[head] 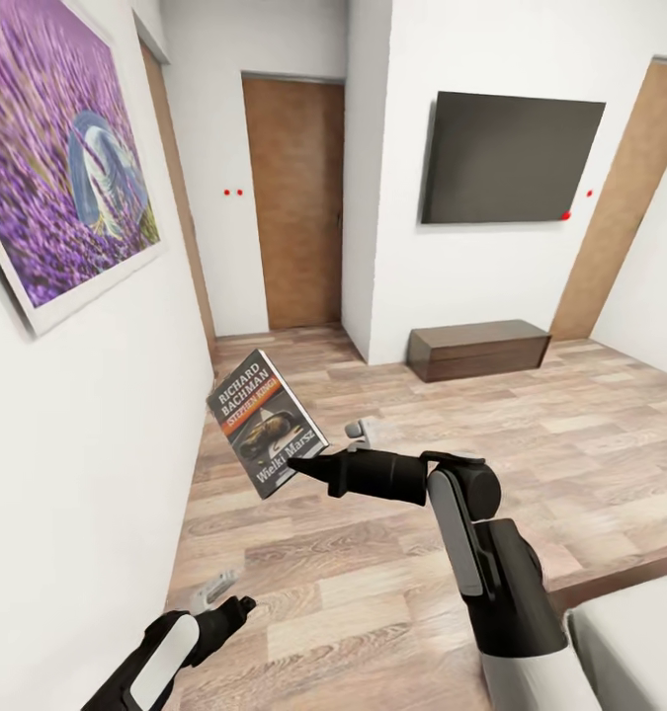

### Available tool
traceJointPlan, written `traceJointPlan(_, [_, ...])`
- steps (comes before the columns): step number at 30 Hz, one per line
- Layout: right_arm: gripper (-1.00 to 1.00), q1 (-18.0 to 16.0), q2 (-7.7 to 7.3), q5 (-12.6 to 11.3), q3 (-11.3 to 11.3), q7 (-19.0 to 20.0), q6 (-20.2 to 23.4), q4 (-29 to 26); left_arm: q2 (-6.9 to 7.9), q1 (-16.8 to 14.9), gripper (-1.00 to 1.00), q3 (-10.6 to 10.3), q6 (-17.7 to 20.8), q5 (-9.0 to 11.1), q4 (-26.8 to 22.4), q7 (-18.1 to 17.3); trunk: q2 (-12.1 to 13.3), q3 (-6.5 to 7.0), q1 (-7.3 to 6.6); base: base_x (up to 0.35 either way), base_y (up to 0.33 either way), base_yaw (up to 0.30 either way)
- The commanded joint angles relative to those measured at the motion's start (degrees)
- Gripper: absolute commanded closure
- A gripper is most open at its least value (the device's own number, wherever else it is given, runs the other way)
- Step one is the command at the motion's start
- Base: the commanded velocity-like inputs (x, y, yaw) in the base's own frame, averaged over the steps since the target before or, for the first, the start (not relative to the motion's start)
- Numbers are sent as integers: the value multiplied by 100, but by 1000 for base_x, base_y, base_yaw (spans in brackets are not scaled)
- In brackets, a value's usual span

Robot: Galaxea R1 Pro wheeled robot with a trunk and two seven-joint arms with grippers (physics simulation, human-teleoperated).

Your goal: In the bedroom, move the book from the bed onto either nightstand, and place the two sandals side by side next to the bed.

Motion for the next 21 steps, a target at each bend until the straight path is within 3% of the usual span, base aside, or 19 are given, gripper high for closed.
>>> traceJointPlan(1, [100,-8,3,-35,-17,16,39,-3,6,-5,-100,-30,-1,60,-10,57,-5,-6,0,0,0,281])
traceJointPlan(9, [100,-13,3,-40,-47,18,39,-3,-5,-5,-100,-37,-2,62,-9,60,-5,-5,0,0,18,285])
traceJointPlan(15, [100,-14,3,-70,-50,26,39,-3,2,-5,-100,-41,3,62,-9,61,-5,-8,0,48,203,274])
traceJointPlan(21, [100,-8,3,-81,-57,30,39,-3,3,-5,-100,-42,6,60,-9,61,-5,-10,0,164,221,114])
